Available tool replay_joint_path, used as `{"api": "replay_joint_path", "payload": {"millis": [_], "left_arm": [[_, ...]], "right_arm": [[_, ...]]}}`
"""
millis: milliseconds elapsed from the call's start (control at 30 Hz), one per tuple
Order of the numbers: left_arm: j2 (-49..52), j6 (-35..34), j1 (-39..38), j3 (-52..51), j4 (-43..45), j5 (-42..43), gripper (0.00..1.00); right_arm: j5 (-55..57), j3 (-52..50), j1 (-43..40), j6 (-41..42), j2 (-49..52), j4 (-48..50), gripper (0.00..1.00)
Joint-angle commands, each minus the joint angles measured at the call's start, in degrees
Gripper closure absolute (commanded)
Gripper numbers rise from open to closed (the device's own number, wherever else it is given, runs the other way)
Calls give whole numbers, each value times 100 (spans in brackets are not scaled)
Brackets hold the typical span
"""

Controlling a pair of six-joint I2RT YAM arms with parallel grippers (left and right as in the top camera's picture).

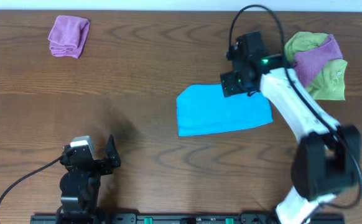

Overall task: Fold the cloth
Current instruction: 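Drag the blue cloth left out of the pile with the right gripper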

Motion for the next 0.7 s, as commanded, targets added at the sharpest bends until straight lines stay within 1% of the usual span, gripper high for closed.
{"api": "replay_joint_path", "payload": {"millis": [0, 133, 200, 300, 367, 433, 500, 667], "left_arm": [[-33, -2, 35, -116, -35, -101, 5], [-33, -2, 35, -116, -35, -101, 5], [-33, -2, 35, -116, -35, -101, 5], [-33, -2, 35, -116, -35, -101, 5], [-33, -2, 35, -116, -33, -101, 5], [-33, -2, 35, -116, -35, -101, 5], [-33, -2, 35, -116, -35, -101, 5], [-33, -2, 35, -116, -35, -101, 5]], "right_arm": [[437, -31, -131, -83, 297, 24, 32], [931, -31, -361, 81, 518, 173, 32], [966, -31, -568, 111, 518, 332, 30], [918, -31, -898, 107, 538, 553, 30], [568, -31, -1117, 15, 555, 610, 33], [11, -31, -1246, -133, 557, 686, 40], [-136, -31, -1276, -131, 557, 778, 44], [-138, -33, -1182, -267, 632, 999, 45]]}}
